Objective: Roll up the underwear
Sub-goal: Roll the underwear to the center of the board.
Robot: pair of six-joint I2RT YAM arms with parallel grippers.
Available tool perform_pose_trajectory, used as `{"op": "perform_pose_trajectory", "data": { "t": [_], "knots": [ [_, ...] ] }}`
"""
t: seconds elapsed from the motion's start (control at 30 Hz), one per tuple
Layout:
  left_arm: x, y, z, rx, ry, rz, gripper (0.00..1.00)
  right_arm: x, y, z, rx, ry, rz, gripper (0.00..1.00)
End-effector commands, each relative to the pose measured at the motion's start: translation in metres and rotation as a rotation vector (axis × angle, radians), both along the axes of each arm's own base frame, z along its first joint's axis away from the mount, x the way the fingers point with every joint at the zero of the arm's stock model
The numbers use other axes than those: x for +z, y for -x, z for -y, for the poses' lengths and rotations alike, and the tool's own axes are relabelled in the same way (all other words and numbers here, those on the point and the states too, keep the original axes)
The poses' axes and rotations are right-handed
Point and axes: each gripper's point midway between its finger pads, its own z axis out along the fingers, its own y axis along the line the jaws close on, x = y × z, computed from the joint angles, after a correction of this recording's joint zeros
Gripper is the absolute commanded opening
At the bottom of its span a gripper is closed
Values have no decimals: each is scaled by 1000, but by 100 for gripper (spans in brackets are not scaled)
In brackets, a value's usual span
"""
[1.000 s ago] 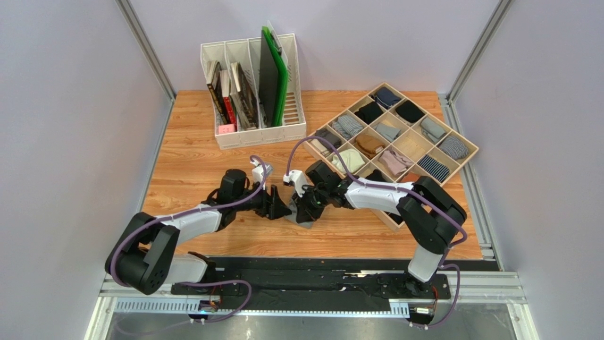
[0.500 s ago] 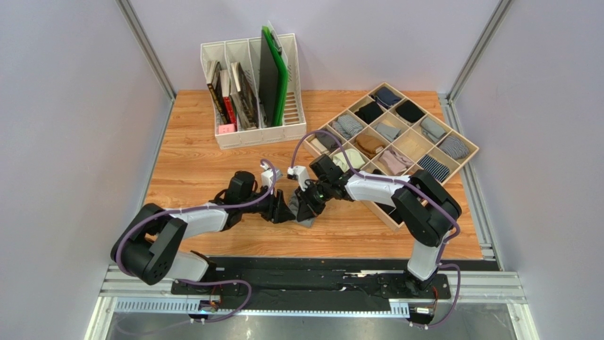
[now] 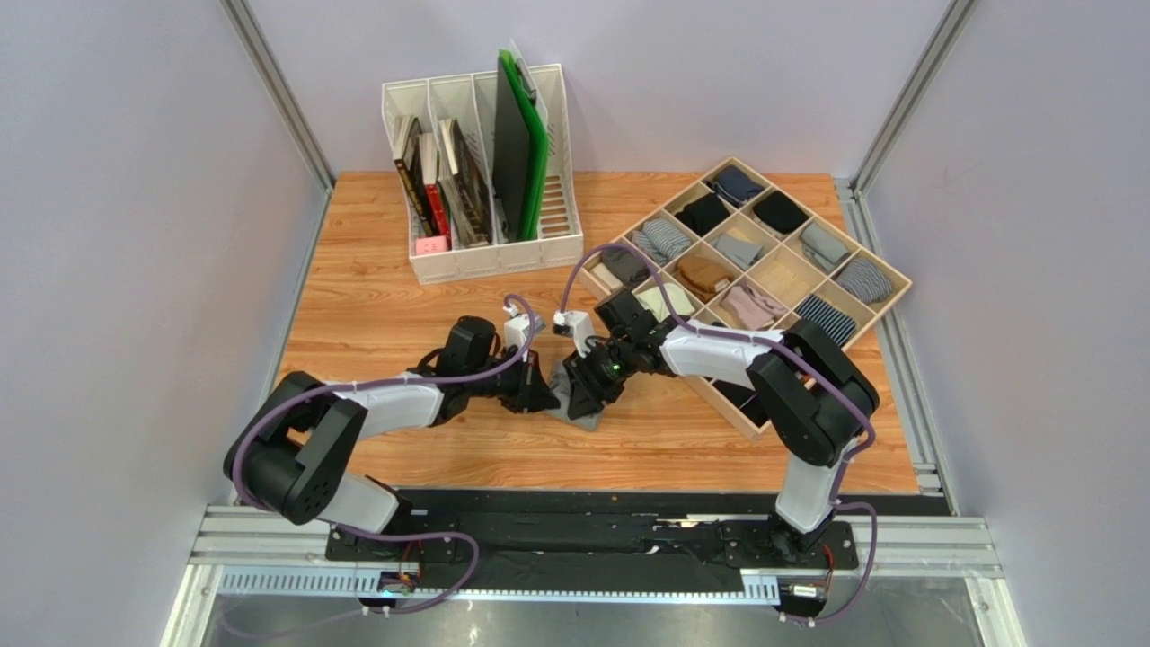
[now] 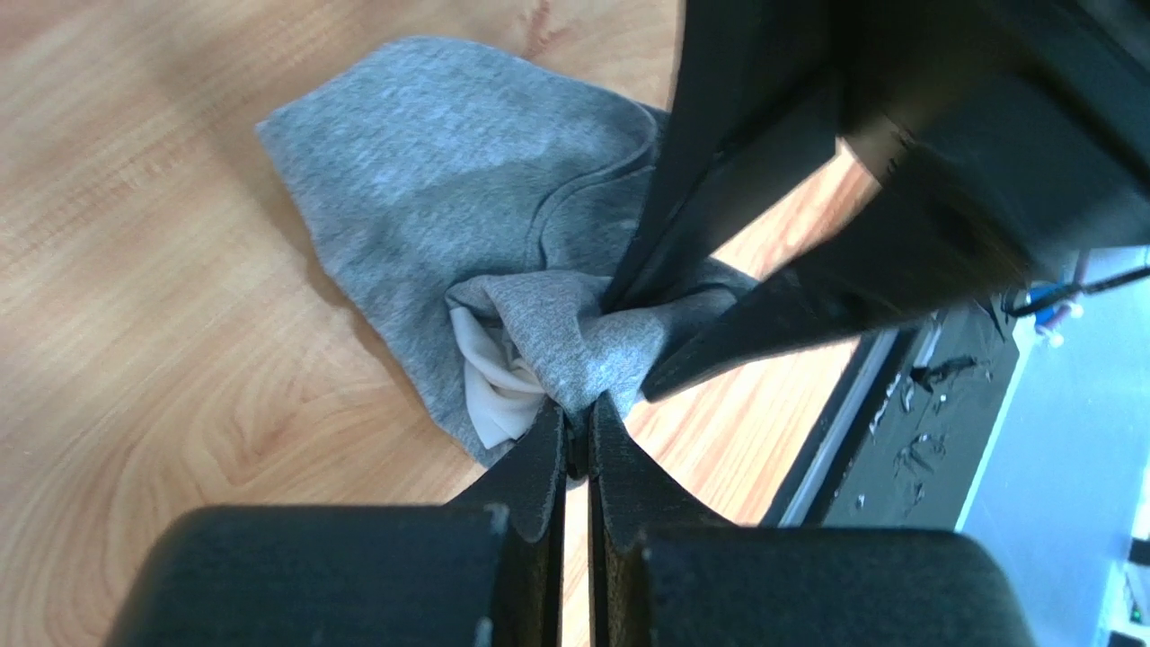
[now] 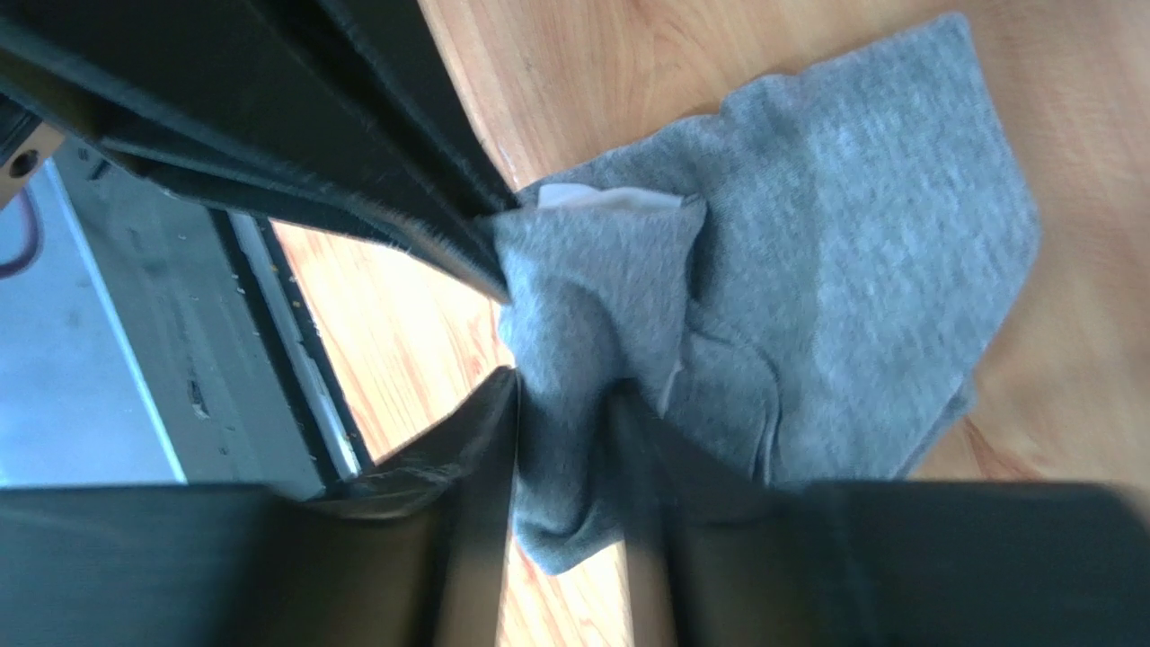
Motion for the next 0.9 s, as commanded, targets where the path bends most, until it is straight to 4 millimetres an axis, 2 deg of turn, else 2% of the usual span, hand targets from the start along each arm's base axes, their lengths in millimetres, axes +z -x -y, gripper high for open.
{"op": "perform_pose_trajectory", "data": {
  "t": [0.0, 0.03, 0.17, 0.23, 0.27, 0.37, 0.5, 0.67, 0.87],
  "knots": [
    [0, -14, 0, 71, -27, -41, 0, 34, -17, 5, -47, 10, 106, 54],
    [-1, -15, 0, 84, -26, -56, 0, 44, -18, 5, -49, -1, 130, 68],
    [-10, -19, -2, 131, -21, -135, 0, 57, -29, 15, -101, 33, 213, 75],
    [-15, -18, 0, 129, -12, -164, 0, 58, -30, 19, -113, 40, 254, 76],
    [-15, -19, 0, 138, -6, -181, 0, 66, -35, 24, -139, 42, 305, 76],
    [-16, -22, 0, 155, 17, -212, 0, 68, -31, 24, -118, 86, 421, 75],
    [-14, -27, -4, 168, 36, -231, 0, 78, -4, 1, -10, 32, 509, 72],
    [-12, -29, -4, 159, 49, -252, 0, 64, 17, -14, 88, 38, 506, 68],
    [-14, -30, -6, 156, 68, -278, 0, 40, 13, -16, 108, 94, 497, 66]
  ]
}}
